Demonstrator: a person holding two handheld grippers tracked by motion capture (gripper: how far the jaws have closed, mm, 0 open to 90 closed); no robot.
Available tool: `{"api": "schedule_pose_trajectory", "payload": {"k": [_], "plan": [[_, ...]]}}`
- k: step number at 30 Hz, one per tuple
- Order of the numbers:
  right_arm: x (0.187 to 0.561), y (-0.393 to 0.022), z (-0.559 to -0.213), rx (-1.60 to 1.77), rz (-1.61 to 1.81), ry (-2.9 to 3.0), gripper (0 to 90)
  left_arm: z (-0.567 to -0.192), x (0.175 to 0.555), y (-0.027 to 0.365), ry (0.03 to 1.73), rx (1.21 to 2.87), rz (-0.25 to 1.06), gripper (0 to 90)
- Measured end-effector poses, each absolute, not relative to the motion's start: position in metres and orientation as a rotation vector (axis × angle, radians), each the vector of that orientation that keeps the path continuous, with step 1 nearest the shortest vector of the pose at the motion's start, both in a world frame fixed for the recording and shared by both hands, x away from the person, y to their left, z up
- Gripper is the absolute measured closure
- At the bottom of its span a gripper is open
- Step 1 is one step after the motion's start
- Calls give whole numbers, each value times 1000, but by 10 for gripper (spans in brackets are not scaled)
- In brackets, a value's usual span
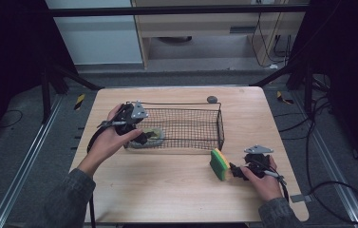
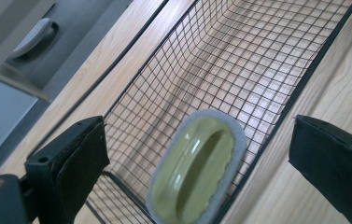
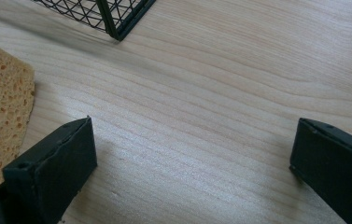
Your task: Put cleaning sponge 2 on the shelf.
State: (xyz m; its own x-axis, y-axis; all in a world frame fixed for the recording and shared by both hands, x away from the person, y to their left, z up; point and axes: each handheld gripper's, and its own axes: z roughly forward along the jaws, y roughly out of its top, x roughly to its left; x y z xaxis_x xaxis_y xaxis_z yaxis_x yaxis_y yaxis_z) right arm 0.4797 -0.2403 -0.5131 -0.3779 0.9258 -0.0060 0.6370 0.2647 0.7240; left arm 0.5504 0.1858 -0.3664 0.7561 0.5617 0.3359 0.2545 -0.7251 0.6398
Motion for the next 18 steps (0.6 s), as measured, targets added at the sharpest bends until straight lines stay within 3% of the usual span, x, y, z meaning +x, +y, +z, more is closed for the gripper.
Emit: {"api": "schedule_pose_trajectory", "payload": {"k": [5,8,12,18], "plan": [[480,-241,-513,1416,907,2114,7,-379,528,204,741,2270,712,31],[480,-242,-513,1413,920,2119,6,-402,513,227,904,2171,670,32],[480,-243,-513,1407,922,2124,7,-429,503,247,1016,2141,670,35],[479,-242,-512,1393,902,2132,19,-463,496,254,1045,2183,637,39]]}}
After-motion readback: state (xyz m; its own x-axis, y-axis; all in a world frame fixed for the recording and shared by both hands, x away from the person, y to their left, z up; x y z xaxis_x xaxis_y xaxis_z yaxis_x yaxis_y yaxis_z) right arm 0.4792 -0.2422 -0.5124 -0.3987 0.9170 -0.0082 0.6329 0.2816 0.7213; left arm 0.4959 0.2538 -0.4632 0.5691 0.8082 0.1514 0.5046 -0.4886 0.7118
